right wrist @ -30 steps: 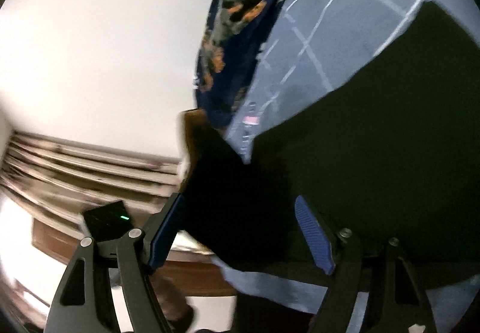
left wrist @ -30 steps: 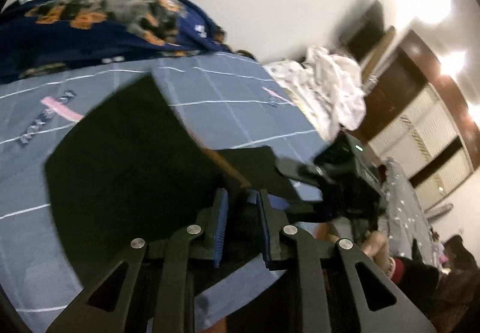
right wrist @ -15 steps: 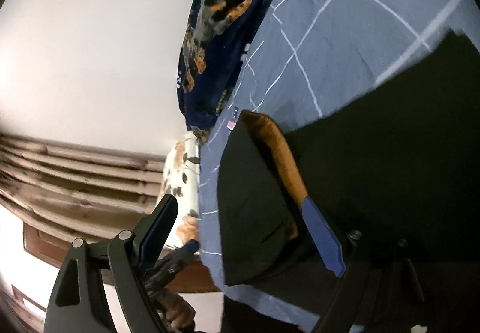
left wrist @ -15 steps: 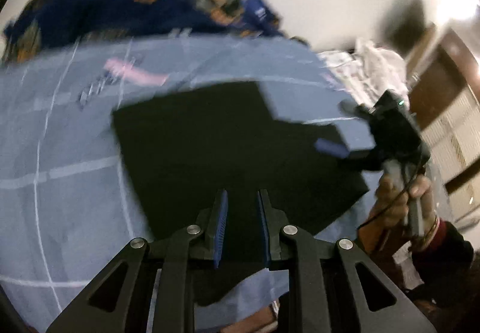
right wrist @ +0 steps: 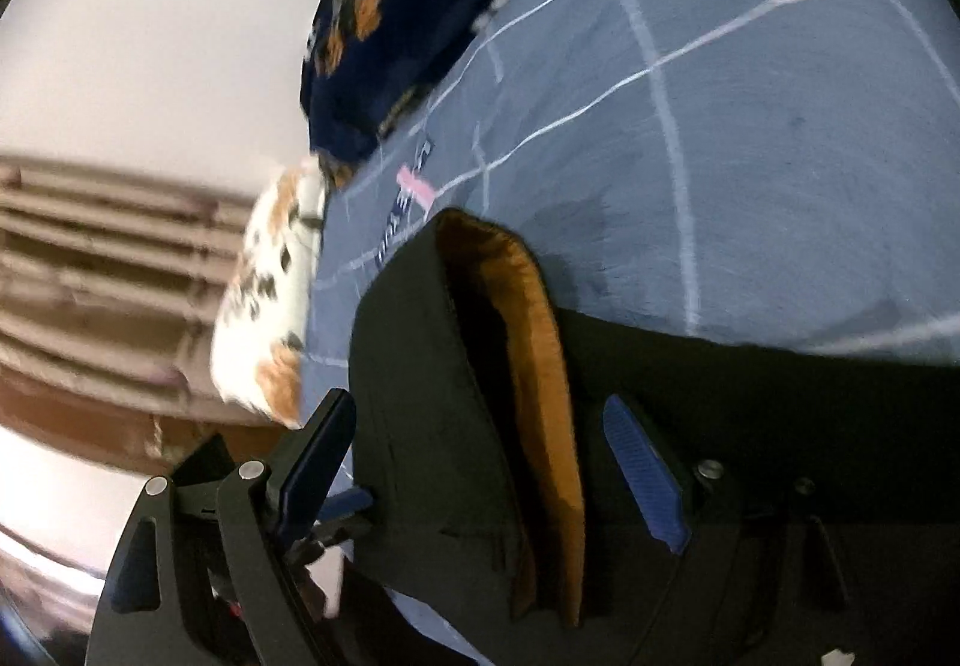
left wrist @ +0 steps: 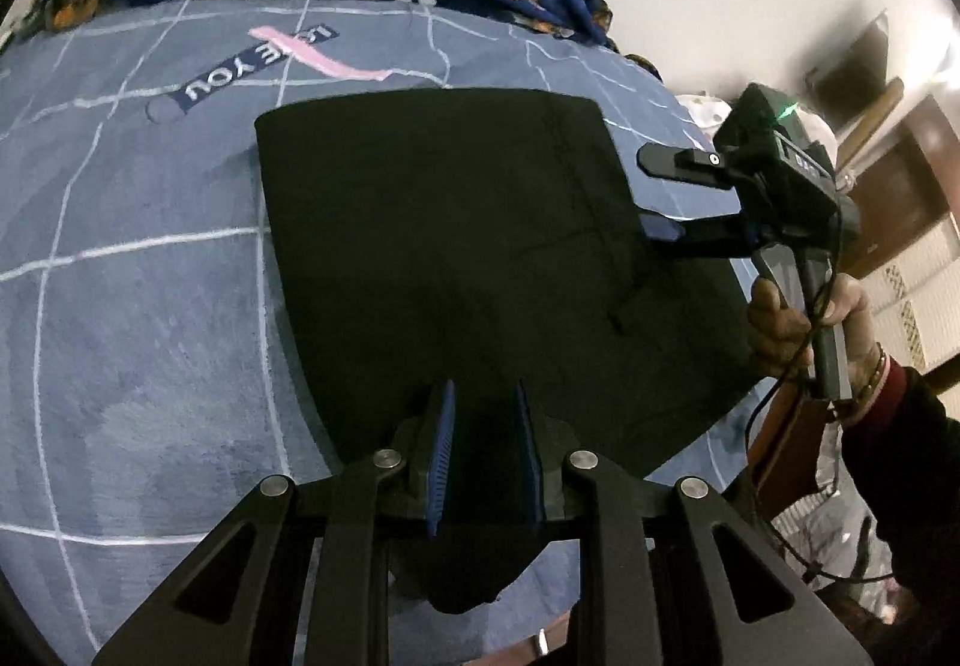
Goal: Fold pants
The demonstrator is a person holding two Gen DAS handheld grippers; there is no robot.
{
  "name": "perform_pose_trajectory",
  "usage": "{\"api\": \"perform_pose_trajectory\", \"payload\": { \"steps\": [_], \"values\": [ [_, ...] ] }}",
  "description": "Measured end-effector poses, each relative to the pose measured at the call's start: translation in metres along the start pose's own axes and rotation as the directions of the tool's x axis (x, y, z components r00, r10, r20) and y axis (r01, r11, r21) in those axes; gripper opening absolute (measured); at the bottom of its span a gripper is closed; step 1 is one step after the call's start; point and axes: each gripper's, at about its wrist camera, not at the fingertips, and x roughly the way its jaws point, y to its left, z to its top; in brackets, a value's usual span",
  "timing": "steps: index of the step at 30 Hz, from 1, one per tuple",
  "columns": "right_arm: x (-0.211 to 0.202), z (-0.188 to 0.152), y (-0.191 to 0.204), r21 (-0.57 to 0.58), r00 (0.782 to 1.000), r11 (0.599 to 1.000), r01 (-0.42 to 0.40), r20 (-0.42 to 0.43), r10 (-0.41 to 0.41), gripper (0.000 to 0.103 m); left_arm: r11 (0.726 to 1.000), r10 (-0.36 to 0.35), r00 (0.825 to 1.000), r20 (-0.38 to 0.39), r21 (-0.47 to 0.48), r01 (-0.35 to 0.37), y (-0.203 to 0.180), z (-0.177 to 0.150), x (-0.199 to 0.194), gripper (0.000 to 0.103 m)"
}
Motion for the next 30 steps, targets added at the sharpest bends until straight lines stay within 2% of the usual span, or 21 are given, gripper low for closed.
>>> {"api": "perform_pose_trajectory", "payload": {
  "steps": [3,5,6,8,9,10,13,15,17,18,22,23,27,30],
  "values": [
    [0.015,0.001,0.011,-0.047,0.997,0.999,-0.02,-0.077,0.017,0.083,1.0,-0.013,1.0,-0.013,-0.025,0.013,0.007,-0.001,0.004,0.022],
    [0.02,0.001,0.017,-0.06,0.988,0.993,-0.105,-0.122,0.097,0.083,0.999,-0.018,1.0,-0.015,-0.036,0.017,0.01,-0.002,0.006,0.022],
    [0.019,0.0,0.021,-0.089,0.986,0.989,-0.122,-0.122,0.11,0.083,0.999,-0.019,1.0,-0.015,-0.036,0.019,0.011,-0.002,0.006,0.022],
    [0.02,0.0,0.021,-0.128,0.989,0.988,-0.091,-0.129,0.075,0.078,0.999,-0.024,1.0,-0.014,-0.03,0.024,0.012,-0.003,0.006,0.022],
    [0.021,0.0,0.018,-0.129,0.99,0.99,-0.061,-0.133,0.044,0.066,0.999,-0.024,1.0,-0.014,-0.028,0.024,0.012,-0.003,0.006,0.022],
    [0.025,0.0,0.013,-0.117,0.99,0.993,-0.014,-0.14,-0.003,0.049,0.999,-0.022,1.0,-0.013,-0.025,0.021,0.011,-0.004,0.006,0.022],
    [0.025,0.0,0.007,-0.085,0.992,0.996,0.017,-0.12,-0.027,0.035,1.0,-0.01,1.0,-0.012,-0.013,0.01,0.009,-0.002,0.006,0.022],
    [0.024,-0.003,0.011,-0.084,0.992,0.995,0.055,-0.106,-0.063,0.028,1.0,0.006,1.0,-0.017,-0.006,-0.006,0.006,-0.001,0.004,0.022],
    [0.02,-0.006,0.016,-0.072,0.995,0.996,0.046,-0.082,-0.052,0.02,0.999,0.035,0.999,-0.02,-0.001,-0.035,0.003,0.0,0.001,0.022],
    [0.016,-0.007,0.02,-0.073,0.998,0.997,0.032,-0.06,-0.036,0.015,0.999,0.046,0.999,-0.018,0.0,-0.046,0.002,0.001,-0.001,0.022],
    [-0.009,-0.024,0.039,-0.056,0.998,0.997,-0.051,0.031,0.053,0.012,0.998,0.068,0.998,0.014,0.01,-0.068,-0.005,0.003,-0.016,0.023],
    [-0.016,-0.028,0.041,-0.045,0.996,0.997,-0.07,0.053,0.072,0.011,0.997,0.07,0.997,0.024,0.015,-0.07,-0.008,0.004,-0.02,0.025],
    [-0.052,-0.049,0.033,0.012,0.983,0.994,-0.113,0.147,0.11,0.011,0.997,0.067,0.996,0.054,0.037,-0.069,-0.02,0.01,-0.031,0.047],
    [-0.083,-0.061,0.016,0.054,0.973,0.992,-0.112,0.207,0.098,0.011,0.995,0.066,0.995,0.079,0.072,-0.072,-0.031,0.014,-0.032,0.054]
  ]
}}
